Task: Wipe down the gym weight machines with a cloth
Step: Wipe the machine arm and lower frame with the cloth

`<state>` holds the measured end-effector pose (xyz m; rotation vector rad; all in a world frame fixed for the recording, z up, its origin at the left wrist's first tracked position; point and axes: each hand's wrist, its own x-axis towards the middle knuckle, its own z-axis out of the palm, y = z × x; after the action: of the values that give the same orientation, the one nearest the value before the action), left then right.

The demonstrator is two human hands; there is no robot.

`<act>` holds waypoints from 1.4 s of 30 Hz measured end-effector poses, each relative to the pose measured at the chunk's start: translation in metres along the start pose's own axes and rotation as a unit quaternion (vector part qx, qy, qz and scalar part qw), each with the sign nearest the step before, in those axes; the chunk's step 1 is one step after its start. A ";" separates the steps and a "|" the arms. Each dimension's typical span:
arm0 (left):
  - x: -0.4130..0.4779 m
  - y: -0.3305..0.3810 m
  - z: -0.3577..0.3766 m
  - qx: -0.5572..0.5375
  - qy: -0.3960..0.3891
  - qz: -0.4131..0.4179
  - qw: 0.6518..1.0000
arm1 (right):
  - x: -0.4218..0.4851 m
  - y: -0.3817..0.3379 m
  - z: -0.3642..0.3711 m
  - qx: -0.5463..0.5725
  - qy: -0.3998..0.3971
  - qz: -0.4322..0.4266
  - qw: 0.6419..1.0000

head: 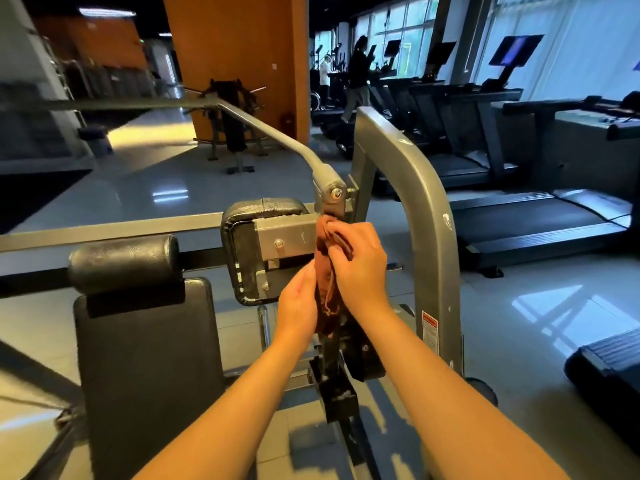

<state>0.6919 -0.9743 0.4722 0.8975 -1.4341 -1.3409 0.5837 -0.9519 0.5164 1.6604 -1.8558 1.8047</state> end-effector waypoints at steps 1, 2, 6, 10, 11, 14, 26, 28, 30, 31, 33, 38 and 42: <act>-0.001 0.002 0.001 -0.006 0.011 0.000 1.000 | 0.006 -0.003 0.003 -0.007 0.002 -0.019 1.000; -0.002 0.003 0.001 -0.009 0.021 0.002 1.000 | 0.006 -0.001 0.007 -0.016 -0.003 -0.032 0.999; -0.007 -0.004 0.001 -0.014 0.025 -0.011 1.000 | -0.024 0.027 0.017 -0.021 -0.048 0.005 0.999; -0.012 -0.012 0.004 0.002 0.030 -0.003 1.000 | -0.011 0.019 0.004 -0.016 -0.056 0.002 0.998; -0.011 -0.010 0.005 -0.003 0.034 0.005 0.999 | 0.000 0.011 -0.001 -0.011 -0.045 -0.013 0.999; -0.005 0.002 0.012 0.002 0.043 0.018 0.999 | 0.025 0.005 -0.012 -0.012 -0.039 -0.066 0.997; -0.006 0.000 0.025 0.007 0.073 0.014 0.997 | 0.007 0.031 -0.014 0.018 -0.088 -0.054 0.995; -0.006 0.000 0.023 0.006 0.074 0.009 0.997 | 0.020 0.024 -0.010 0.021 -0.074 -0.072 0.994; -0.007 -0.004 0.021 0.013 0.074 0.005 0.997 | 0.007 0.034 -0.003 0.003 -0.097 -0.084 0.992; -0.007 -0.007 0.020 0.020 0.072 -0.002 0.997 | -0.005 0.044 -0.001 -0.008 -0.120 -0.080 0.989; -0.008 -0.016 0.017 0.036 0.056 -0.017 0.998 | -0.025 0.061 -0.002 -0.024 -0.173 -0.045 0.984; -0.011 -0.022 0.012 0.031 0.020 -0.030 0.999 | -0.017 0.045 -0.011 -0.014 -0.172 -0.017 0.985; -0.013 -0.013 0.010 0.024 0.024 -0.013 0.999 | -0.003 0.024 -0.001 -0.002 -0.096 -0.027 0.995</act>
<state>0.6847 -0.9611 0.4581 0.9770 -1.4272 -1.3002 0.5679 -0.9562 0.4984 1.9249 -1.8623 1.6724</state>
